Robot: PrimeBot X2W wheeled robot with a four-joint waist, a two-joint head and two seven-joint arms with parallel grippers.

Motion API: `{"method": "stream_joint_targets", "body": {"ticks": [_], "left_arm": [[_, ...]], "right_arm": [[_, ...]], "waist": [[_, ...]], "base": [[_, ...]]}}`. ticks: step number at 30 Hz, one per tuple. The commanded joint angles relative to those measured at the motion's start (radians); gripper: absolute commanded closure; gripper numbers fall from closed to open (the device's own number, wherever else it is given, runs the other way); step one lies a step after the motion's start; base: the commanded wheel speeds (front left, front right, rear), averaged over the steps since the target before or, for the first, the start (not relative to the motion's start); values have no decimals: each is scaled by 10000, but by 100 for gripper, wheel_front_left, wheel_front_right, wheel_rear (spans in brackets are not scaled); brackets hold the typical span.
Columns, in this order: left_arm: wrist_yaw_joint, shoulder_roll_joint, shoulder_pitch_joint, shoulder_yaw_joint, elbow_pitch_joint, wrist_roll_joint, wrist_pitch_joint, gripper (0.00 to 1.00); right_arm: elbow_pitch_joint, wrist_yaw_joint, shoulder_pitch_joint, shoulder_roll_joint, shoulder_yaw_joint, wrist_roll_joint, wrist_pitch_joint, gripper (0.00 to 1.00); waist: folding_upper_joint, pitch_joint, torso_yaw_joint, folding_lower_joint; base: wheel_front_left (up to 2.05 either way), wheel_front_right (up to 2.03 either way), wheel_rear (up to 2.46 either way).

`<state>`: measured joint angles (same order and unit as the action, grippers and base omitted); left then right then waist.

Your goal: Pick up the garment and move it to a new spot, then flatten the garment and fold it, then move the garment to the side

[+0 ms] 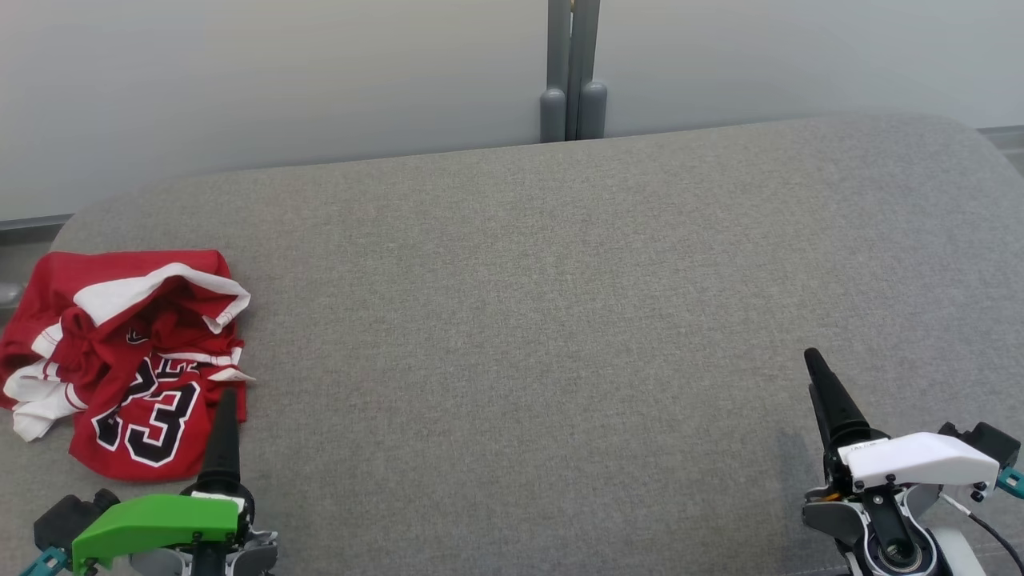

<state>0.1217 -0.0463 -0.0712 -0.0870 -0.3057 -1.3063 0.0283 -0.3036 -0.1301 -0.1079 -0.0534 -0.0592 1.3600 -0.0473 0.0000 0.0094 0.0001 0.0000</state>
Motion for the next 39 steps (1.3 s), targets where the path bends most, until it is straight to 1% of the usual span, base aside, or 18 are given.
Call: {"method": "stream_joint_targets", "body": {"ticks": [1,8,14,15,27,39], "left_arm": [[-68,-150,-181,68,174,692,-138,0],[-314,-281,-165,369,156,2262,-429,0],[-638,-413,-153,601,0,3341,-652,0],[-740,-445,-151,662,-40,3647,-727,0],[-1143,-653,-120,935,-204,5241,-1137,0],[-1297,-792,-87,1162,-147,6615,-1469,0]], "right_arm": [[239,-3,-268,-85,78,-613,145,0],[235,-4,-290,-93,340,-2161,452,0],[199,-4,-306,-119,557,-3237,695,0],[198,-4,-308,-125,605,-3558,771,0],[44,-5,-348,-95,774,-5315,1207,0],[-27,-5,-343,-43,668,-6717,1563,0]], "waist": [[0,5,1,0],[0,23,8,0],[0,32,9,0],[0,33,8,0],[0,70,13,0],[0,128,23,0]], "base": [[0,0,0],[0,0,0],[0,0,0],[0,0,0],[0,0,0],[0,0,0]]}}
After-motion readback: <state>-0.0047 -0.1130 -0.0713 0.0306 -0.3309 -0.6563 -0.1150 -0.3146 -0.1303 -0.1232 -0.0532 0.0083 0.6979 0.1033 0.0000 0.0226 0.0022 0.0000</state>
